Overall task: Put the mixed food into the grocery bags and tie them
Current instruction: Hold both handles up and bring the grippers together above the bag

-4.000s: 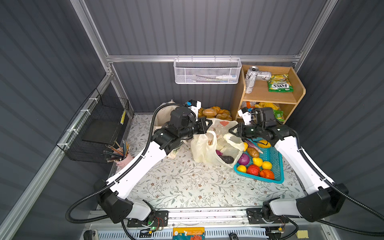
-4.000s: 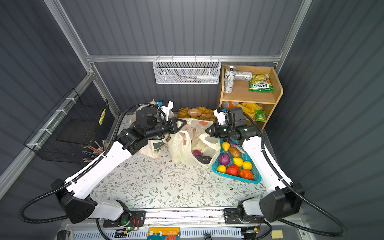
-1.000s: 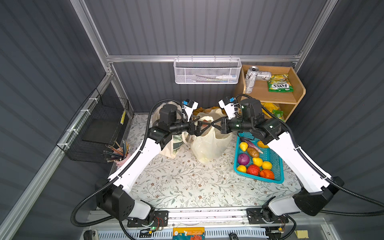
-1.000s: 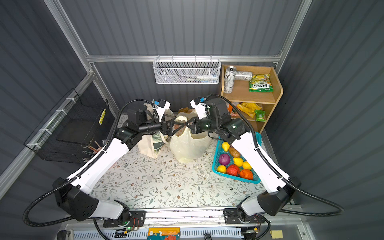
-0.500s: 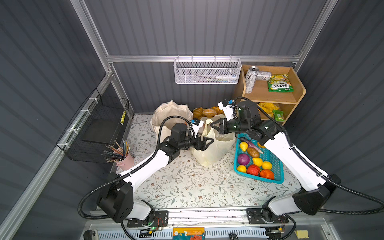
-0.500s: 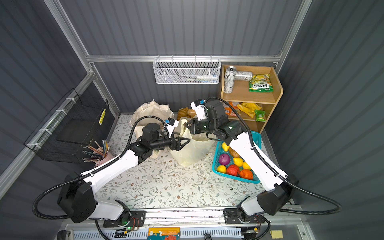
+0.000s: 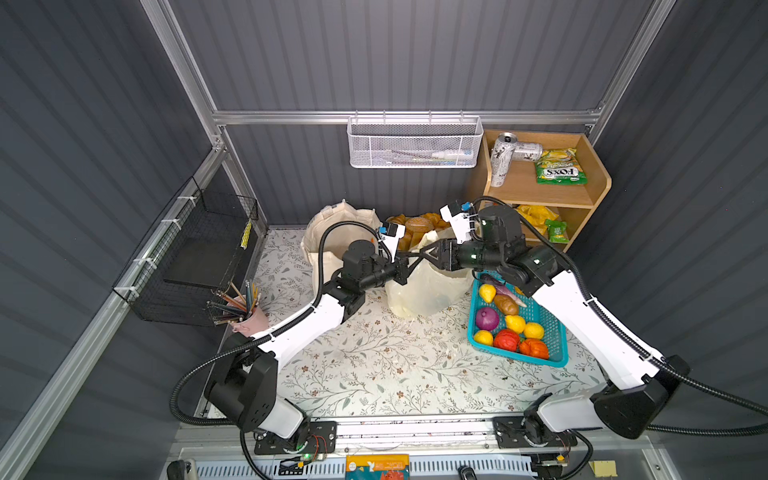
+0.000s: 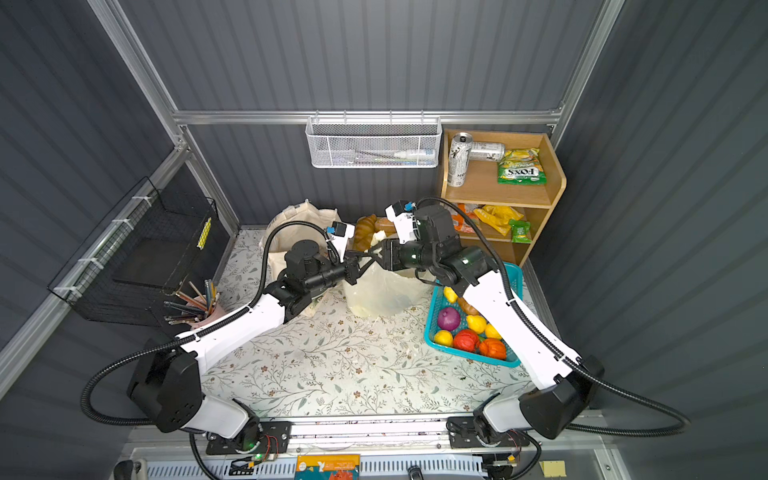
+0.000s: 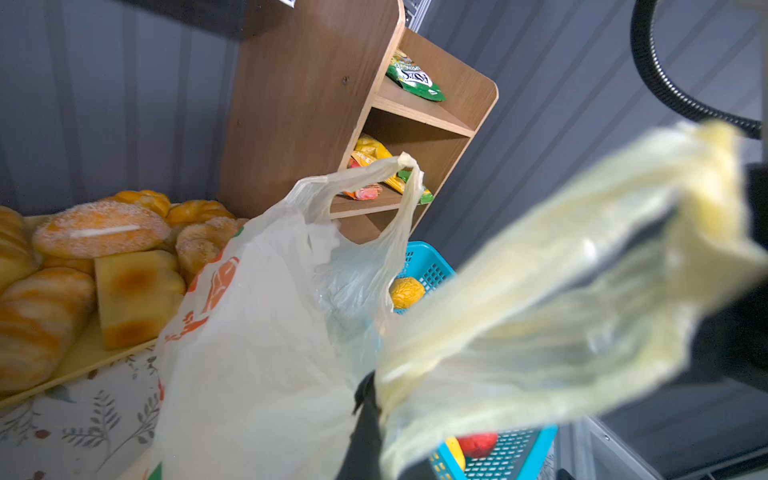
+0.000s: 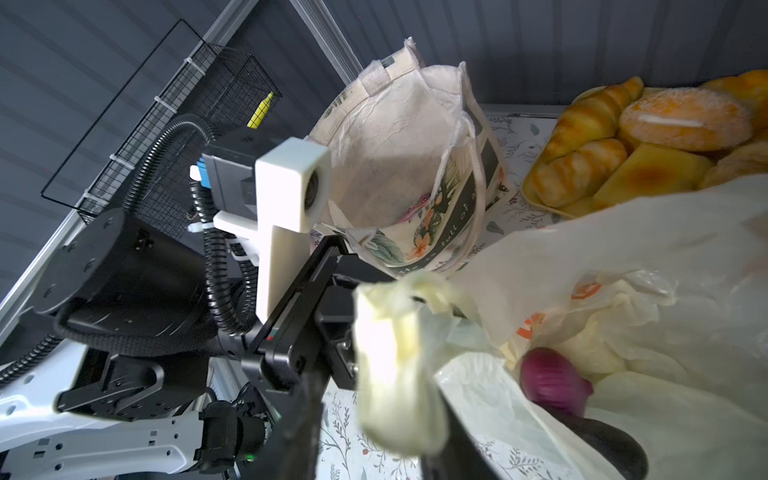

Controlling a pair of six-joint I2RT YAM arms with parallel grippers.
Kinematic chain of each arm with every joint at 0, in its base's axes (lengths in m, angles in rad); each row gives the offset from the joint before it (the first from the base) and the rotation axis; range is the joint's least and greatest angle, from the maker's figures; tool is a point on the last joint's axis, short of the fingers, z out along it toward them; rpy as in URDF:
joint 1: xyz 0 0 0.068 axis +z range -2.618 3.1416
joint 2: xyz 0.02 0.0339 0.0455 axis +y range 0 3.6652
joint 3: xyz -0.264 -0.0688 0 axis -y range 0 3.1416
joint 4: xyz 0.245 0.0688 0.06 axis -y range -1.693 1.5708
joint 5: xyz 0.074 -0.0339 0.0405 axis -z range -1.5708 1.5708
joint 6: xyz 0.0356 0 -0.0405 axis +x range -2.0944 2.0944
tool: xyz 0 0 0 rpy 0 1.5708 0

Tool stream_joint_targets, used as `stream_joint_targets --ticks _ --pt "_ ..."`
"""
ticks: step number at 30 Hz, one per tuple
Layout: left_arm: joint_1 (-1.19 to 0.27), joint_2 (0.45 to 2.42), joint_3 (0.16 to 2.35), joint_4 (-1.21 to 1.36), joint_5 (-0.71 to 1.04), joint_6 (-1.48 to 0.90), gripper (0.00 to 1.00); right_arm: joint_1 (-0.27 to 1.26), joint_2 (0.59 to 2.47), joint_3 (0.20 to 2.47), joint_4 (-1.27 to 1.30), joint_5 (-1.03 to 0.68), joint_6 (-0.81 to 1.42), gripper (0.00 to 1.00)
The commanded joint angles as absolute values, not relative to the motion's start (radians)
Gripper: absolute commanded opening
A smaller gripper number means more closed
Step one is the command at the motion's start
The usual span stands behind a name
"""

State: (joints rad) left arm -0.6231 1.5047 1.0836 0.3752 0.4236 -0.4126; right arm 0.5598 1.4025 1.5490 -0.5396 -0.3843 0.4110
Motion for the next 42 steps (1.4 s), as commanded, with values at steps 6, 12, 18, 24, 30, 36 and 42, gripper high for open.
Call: stream_joint_targets --ticks 6,12,18,24,30,36,42 --pt "-0.602 1.501 1.193 0.202 0.637 -0.305 0.0 0.448 1.303 1.485 -0.483 -0.438 0.23 0.78" --pt "-0.565 1.522 1.228 0.169 0.786 -0.315 0.0 0.423 1.31 1.479 -0.45 -0.584 0.158 0.85" --pt "-0.555 1.555 1.254 0.168 0.888 -0.333 0.0 0.425 1.351 1.467 -0.358 -0.702 0.198 0.83" --pt "-0.55 1.576 1.26 0.187 0.948 -0.357 0.0 0.431 1.413 1.511 -0.307 -0.75 0.241 0.71" --pt "-0.529 1.582 1.247 0.219 0.953 -0.384 0.0 0.431 1.429 1.49 -0.242 -0.774 0.297 0.0" --pt "-0.439 1.457 1.179 0.197 0.828 -0.328 0.77 0.434 1.388 1.446 -0.221 -0.693 0.36 0.0" --pt "-0.432 1.393 1.295 -0.019 0.796 -0.175 0.85 0.457 1.375 1.457 -0.3 -0.596 0.35 0.0"
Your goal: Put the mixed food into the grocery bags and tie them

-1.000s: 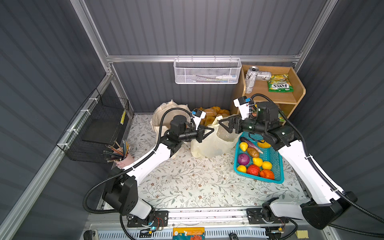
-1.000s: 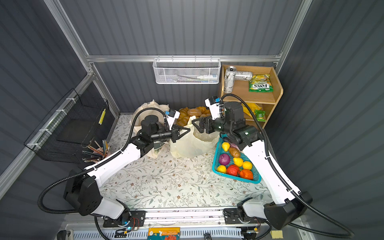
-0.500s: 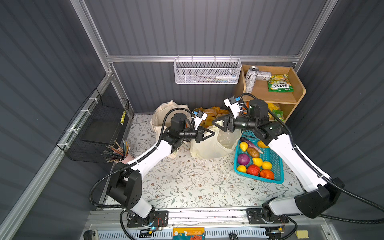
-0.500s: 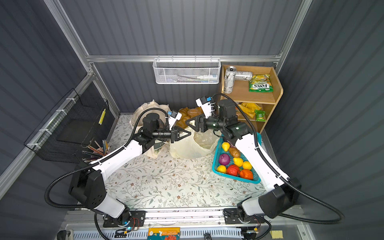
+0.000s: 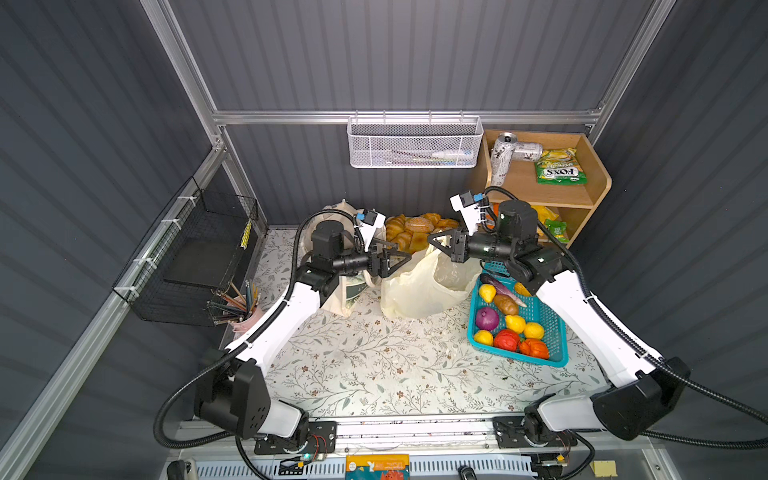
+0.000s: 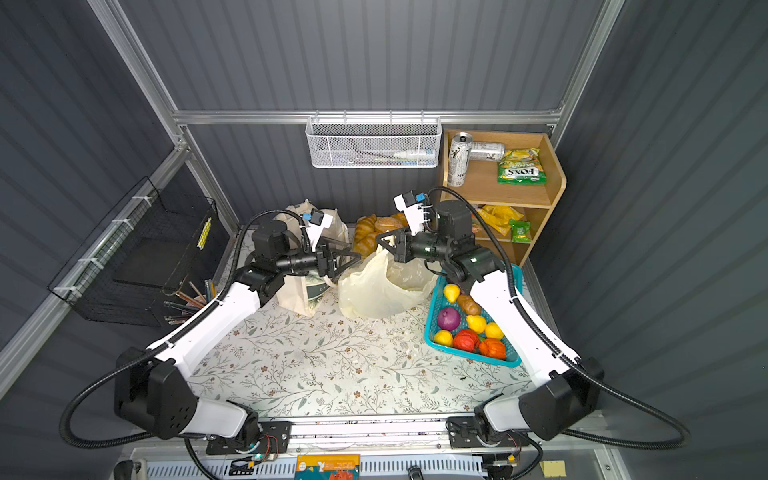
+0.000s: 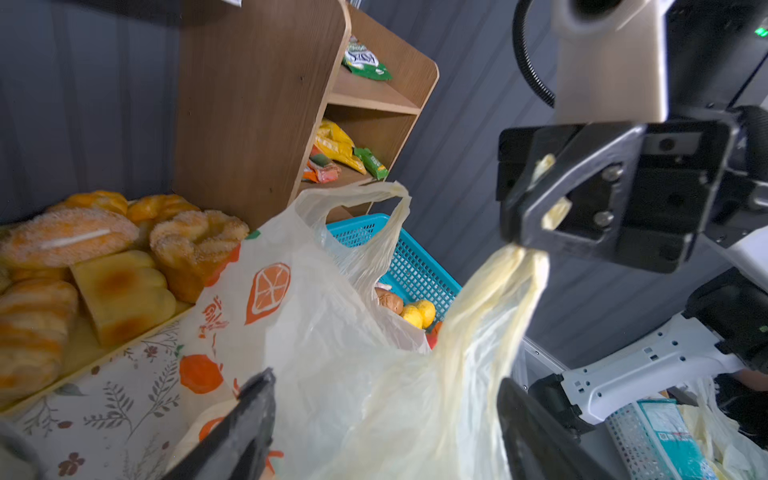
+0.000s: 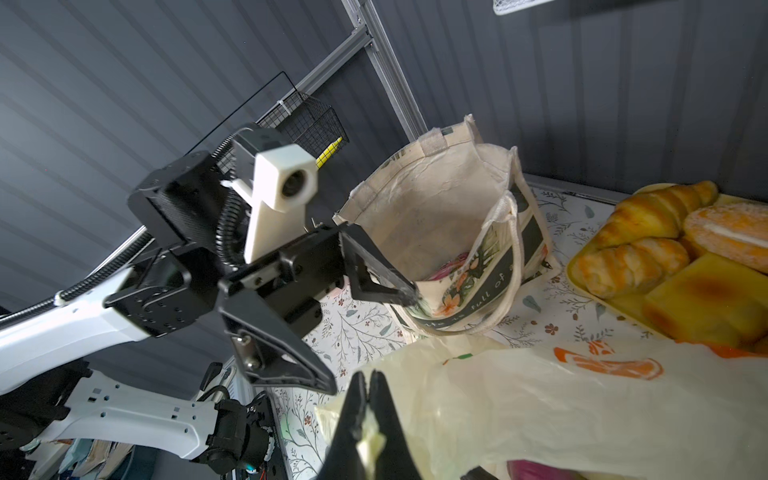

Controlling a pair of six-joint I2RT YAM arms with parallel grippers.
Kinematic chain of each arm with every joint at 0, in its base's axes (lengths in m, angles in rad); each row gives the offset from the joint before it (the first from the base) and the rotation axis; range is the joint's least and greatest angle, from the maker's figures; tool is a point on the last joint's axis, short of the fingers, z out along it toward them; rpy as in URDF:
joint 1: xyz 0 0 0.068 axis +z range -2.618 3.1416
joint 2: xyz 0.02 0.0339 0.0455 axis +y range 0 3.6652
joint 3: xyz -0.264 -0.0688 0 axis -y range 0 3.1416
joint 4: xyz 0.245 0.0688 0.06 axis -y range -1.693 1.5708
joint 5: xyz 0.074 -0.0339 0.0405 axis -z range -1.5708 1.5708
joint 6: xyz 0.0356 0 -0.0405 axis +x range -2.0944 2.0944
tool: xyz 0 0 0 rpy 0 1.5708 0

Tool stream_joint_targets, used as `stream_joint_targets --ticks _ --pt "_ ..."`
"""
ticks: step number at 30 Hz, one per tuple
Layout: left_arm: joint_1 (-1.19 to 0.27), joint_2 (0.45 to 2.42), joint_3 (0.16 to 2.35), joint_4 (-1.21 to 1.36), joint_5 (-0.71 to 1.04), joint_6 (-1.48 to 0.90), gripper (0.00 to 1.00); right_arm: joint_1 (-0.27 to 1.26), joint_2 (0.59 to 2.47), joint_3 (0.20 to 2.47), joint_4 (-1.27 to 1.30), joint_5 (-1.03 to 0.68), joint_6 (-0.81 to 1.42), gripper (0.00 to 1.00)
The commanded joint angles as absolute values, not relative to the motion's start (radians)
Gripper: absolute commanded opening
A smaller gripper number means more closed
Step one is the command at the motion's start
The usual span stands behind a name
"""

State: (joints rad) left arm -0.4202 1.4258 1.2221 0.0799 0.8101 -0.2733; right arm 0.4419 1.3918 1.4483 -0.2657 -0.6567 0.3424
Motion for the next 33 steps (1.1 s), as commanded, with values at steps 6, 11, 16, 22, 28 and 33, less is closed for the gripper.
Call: stream_joint_targets --ticks 6,11,16,22,28,33 --pt "-0.464 1.437 1.382 -0.029 0.836 -0.158 0.86 0.477 1.395 1.488 -0.334 -0.563 0.356 0.0" --pt "-0.528 1.492 1.405 -0.073 0.805 -0.112 0.86 0.491 1.411 1.514 -0.344 -0.55 0.357 0.0" --pt "-0.566 1.504 1.368 -0.047 0.719 -0.1 0.84 0.497 1.411 1.516 -0.342 -0.541 0.363 0.0" --pt "-0.569 1.522 1.319 0.119 0.662 -0.182 0.82 0.504 1.408 1.511 -0.341 -0.543 0.368 0.0" --pt "-0.598 1.601 1.311 0.215 0.704 -0.239 0.73 0.505 1.41 1.514 -0.333 -0.531 0.373 0.0" --pt "-0.617 1.627 1.219 0.298 0.704 -0.29 0.69 0.506 1.414 1.522 -0.33 -0.53 0.374 0.0"
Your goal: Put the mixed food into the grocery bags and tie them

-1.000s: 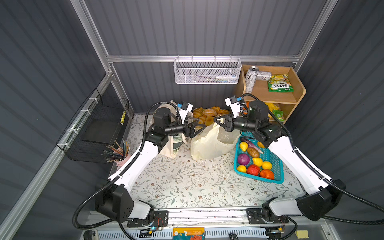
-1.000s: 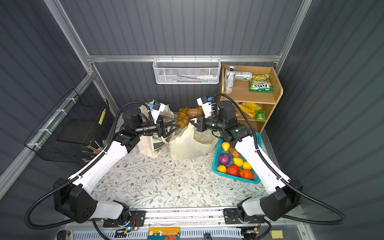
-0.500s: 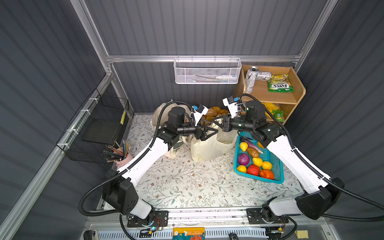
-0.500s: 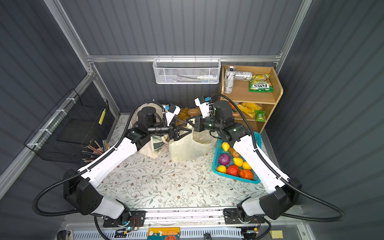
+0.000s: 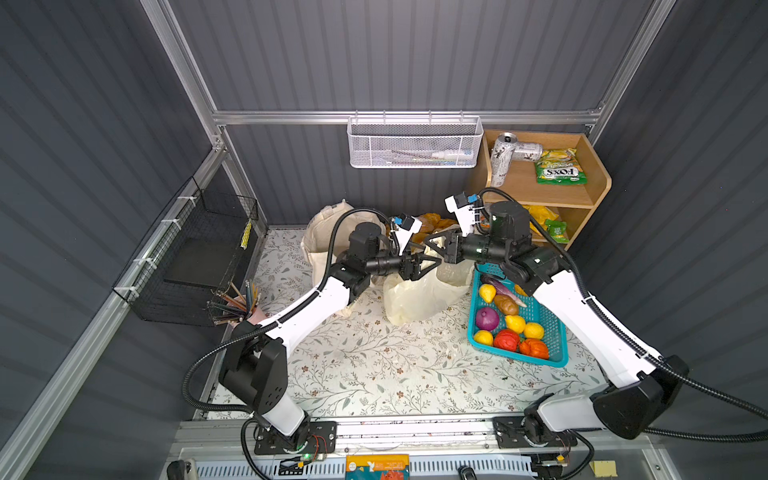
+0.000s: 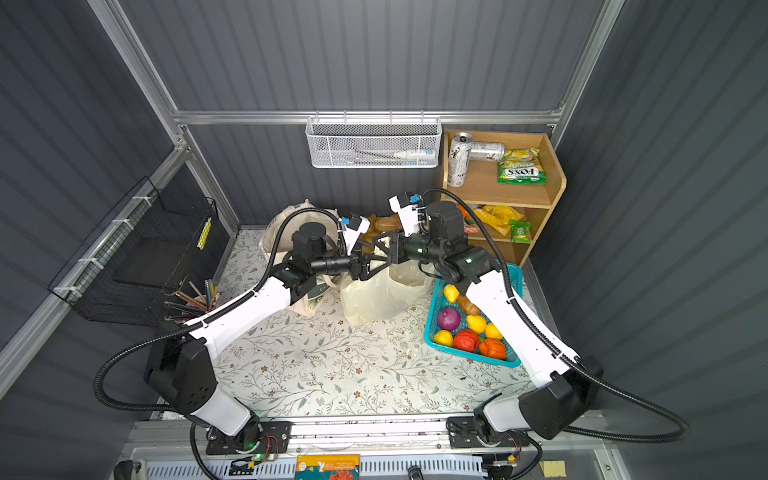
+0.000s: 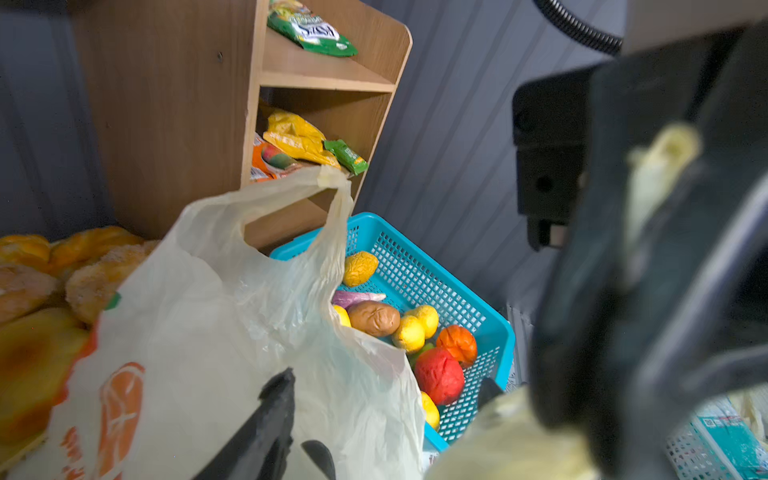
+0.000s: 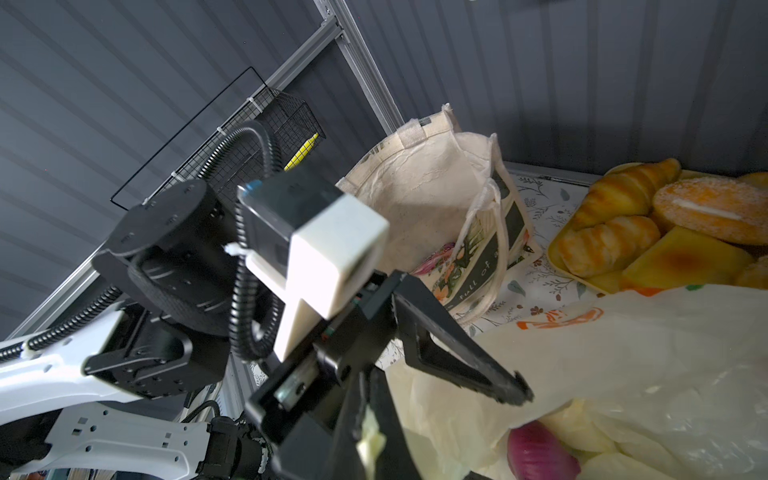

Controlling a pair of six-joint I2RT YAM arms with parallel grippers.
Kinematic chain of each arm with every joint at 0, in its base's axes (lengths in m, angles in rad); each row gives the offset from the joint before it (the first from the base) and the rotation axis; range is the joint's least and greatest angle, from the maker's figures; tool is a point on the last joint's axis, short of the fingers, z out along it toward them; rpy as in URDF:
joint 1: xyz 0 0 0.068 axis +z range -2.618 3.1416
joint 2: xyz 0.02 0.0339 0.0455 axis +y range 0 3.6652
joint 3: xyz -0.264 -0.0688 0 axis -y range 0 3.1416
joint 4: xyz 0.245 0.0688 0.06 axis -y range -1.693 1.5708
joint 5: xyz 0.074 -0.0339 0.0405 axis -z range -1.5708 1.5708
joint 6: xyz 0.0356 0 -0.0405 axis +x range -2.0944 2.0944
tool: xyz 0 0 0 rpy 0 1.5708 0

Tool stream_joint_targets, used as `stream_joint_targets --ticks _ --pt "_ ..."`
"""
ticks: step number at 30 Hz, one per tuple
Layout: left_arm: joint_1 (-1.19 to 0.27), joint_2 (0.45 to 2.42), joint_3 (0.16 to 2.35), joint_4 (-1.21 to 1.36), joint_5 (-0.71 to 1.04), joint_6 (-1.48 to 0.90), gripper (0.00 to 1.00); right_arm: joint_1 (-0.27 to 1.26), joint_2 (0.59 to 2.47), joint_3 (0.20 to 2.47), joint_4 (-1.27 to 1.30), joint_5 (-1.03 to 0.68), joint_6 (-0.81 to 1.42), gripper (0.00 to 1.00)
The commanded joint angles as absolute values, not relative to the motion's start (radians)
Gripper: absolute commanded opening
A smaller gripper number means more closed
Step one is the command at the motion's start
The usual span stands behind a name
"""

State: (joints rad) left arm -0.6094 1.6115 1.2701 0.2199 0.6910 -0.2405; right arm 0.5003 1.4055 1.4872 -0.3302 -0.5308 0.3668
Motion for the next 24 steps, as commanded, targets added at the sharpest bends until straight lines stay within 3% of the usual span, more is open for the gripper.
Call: stream_joint_targets --ticks 1,11,14,16,17,19,20,24 --pt "-0.617 1.629 1.201 0.314 0.702 -0.3 0.68 0.505 1.414 1.522 -0.33 -0.529 0.374 0.0" --pt "-0.617 1.603 1.139 0.339 0.63 -0.308 0.6 0.505 1.41 1.514 -0.321 -0.518 0.379 0.0" --pt "-0.617 1.579 1.1 0.364 0.574 -0.315 0.45 0.506 1.408 1.513 -0.318 -0.511 0.382 0.0" --pt "-0.617 1.564 1.088 0.364 0.554 -0.312 0.29 0.506 1.407 1.515 -0.317 -0.511 0.383 0.01" --pt "-0.617 1.555 1.085 0.359 0.546 -0.308 0.22 0.505 1.407 1.515 -0.319 -0.51 0.383 0.12" --pt "-0.615 1.535 1.082 0.336 0.53 -0.289 0.07 0.499 1.399 1.514 -0.322 -0.506 0.379 0.43" --pt "-0.615 1.526 1.086 0.318 0.518 -0.279 0.02 0.488 1.389 1.514 -0.327 -0.502 0.377 0.53" --pt "-0.615 1.511 1.144 0.166 0.468 -0.229 0.0 0.393 1.33 1.473 -0.327 -0.473 0.408 0.68"
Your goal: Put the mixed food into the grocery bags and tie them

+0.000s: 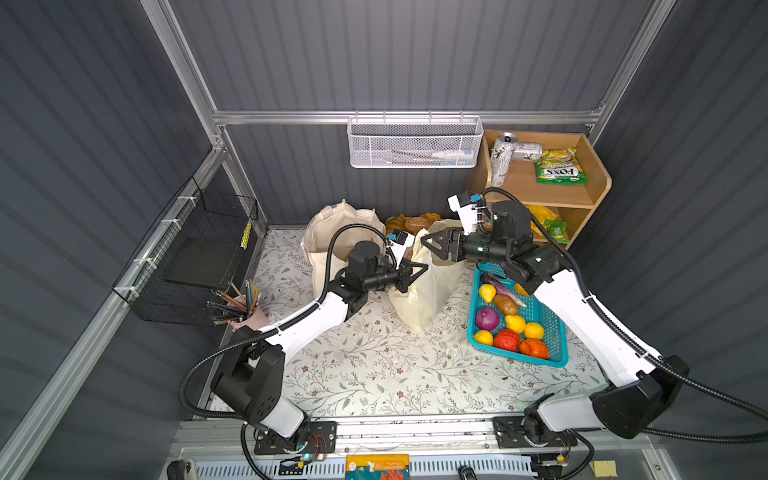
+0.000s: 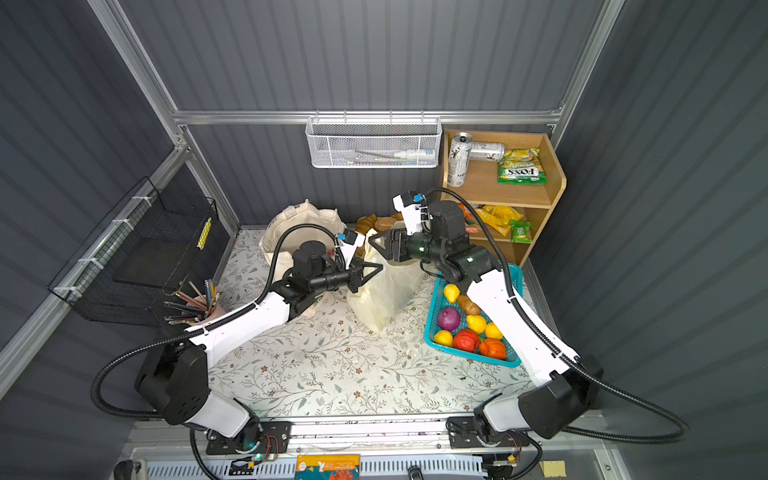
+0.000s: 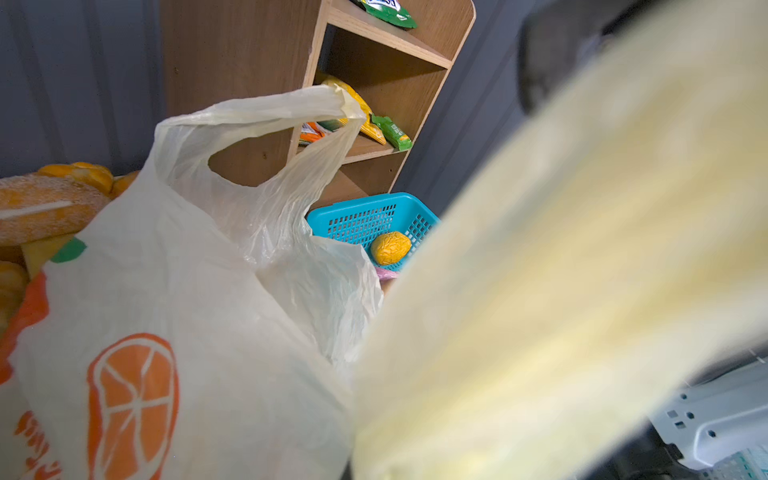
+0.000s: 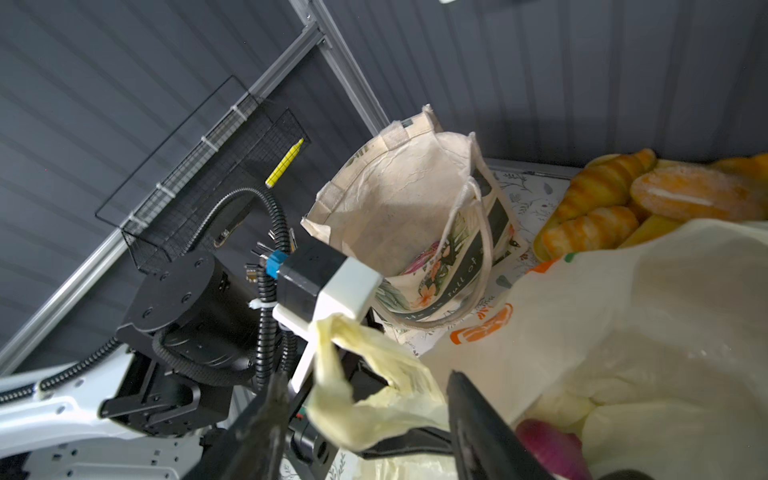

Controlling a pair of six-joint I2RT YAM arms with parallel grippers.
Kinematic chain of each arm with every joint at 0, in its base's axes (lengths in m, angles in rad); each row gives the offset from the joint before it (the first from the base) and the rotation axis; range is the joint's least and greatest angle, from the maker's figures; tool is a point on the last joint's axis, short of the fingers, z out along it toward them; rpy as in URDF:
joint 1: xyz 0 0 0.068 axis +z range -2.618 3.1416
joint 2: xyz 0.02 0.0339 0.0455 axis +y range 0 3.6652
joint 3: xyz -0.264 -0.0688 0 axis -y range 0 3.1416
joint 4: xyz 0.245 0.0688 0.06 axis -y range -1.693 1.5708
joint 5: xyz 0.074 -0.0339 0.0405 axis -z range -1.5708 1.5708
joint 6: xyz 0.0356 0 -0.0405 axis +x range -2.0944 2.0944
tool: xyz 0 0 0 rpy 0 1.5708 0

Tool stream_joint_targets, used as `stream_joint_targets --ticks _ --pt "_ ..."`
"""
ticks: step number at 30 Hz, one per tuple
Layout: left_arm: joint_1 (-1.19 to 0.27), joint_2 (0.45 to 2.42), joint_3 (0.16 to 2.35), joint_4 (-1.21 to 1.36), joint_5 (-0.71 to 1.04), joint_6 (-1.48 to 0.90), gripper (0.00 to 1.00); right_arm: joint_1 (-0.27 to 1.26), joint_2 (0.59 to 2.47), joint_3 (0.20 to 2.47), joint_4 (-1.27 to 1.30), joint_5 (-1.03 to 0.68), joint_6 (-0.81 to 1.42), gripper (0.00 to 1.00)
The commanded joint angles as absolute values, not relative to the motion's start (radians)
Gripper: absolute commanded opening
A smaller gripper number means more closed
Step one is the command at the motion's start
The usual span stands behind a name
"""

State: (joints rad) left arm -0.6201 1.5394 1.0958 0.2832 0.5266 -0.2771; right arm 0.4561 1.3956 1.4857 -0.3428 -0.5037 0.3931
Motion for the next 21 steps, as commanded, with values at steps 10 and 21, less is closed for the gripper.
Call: stream_joint_targets --ticks 10,21 --pt "-0.615 1.494 1.14 0.127 0.61 -0.227 0.0 0.308 1.415 1.484 -0.543 -0.164 0.211 0.79" --pt "-0.615 1.496 1.103 0.184 0.668 -0.242 0.0 0.244 1.52 1.499 -0.553 -0.092 0.144 0.81"
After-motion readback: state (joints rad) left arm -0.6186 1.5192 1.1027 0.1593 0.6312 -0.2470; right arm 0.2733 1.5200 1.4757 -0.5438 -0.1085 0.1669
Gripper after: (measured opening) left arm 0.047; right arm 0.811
